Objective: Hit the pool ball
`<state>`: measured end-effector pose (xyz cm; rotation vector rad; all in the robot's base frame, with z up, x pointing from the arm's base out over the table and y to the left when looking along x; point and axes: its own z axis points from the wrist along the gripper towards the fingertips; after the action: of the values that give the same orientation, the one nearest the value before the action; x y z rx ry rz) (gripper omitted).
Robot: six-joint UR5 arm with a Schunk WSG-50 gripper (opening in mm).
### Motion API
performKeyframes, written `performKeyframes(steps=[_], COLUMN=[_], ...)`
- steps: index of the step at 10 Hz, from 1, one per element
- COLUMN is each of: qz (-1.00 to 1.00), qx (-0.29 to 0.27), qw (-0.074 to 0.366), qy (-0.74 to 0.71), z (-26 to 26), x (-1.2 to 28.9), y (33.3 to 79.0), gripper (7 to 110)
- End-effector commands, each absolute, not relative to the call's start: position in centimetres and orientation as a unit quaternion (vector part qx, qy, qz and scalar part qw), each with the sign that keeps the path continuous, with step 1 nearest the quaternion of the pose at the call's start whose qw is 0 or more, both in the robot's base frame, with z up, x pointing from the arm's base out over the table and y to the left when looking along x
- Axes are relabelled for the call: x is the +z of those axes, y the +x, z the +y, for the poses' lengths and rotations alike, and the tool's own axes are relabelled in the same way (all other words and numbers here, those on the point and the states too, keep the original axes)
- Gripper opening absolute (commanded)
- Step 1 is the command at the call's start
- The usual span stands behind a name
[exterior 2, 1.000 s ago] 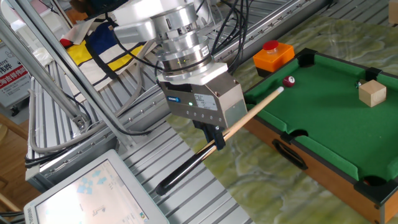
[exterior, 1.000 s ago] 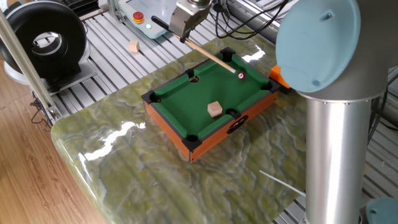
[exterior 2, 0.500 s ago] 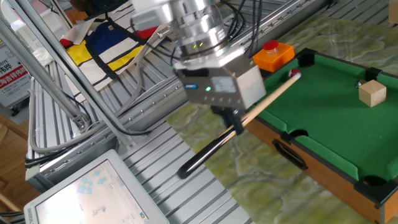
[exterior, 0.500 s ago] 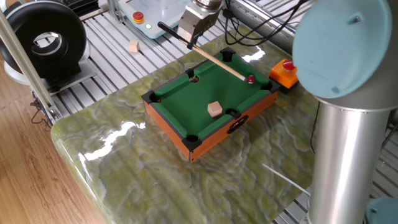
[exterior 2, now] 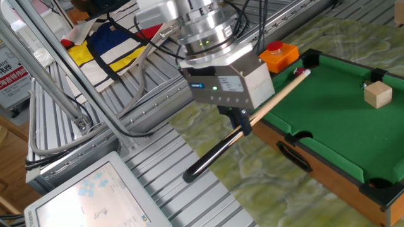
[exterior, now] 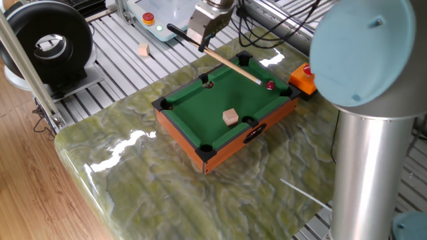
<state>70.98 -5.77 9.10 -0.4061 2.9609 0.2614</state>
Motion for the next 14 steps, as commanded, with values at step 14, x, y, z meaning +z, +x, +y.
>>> performKeyframes(steps=[14], qz=[0.991], qx=[0.068], qw=[0.079], qy=[-0.087], z=[-9.9], x=[7.2], y=[73.8], gripper=[7])
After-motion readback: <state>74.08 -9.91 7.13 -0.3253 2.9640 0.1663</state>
